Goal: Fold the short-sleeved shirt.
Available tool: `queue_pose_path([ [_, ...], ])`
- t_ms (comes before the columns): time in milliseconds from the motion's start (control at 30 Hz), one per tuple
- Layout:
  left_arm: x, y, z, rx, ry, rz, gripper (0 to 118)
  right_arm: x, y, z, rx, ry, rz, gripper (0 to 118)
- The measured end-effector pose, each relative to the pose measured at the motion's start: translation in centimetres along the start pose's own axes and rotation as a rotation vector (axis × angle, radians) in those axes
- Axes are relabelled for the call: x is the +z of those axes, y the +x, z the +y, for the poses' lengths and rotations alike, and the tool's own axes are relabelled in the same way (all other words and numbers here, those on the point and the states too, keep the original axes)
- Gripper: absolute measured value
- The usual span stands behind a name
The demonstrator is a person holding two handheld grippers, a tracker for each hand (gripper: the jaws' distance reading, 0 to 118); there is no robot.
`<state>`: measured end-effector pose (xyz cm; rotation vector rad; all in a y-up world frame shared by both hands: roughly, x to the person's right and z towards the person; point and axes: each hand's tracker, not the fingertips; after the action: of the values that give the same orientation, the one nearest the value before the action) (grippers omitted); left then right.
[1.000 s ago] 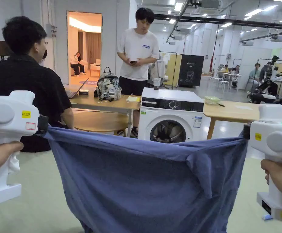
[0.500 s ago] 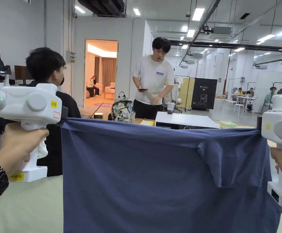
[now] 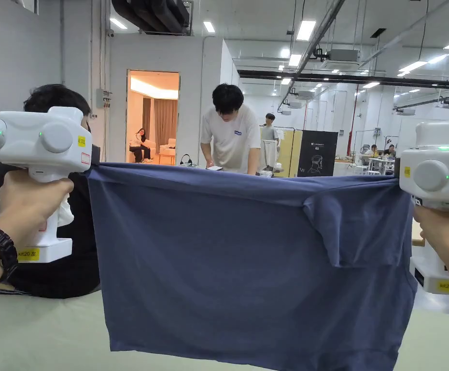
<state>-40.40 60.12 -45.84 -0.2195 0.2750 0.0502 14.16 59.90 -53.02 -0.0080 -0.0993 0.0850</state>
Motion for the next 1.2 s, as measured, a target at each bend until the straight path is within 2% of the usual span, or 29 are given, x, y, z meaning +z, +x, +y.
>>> queue_pose_path([
  [400,-1.6,-0.3,-10.7,-0.003,-0.140,-0.028,0,1.5,0.4,-10.4,0.055,-0.101,-0.002,2],
  [600,2.2,-0.5,-16.0,0.013,-0.152,-0.059,0,5.0,1.9,-13.9,0.078,-0.136,-0.002,2],
  [867,9.8,-2.5,-20.2,0.027,-0.149,-0.086,0,14.5,3.6,-17.3,0.108,-0.147,0.023,2],
  [1200,16.9,-4.0,-28.2,0.038,-0.290,-0.142,0,23.4,4.8,-23.2,0.122,-0.275,0.073,2],
])
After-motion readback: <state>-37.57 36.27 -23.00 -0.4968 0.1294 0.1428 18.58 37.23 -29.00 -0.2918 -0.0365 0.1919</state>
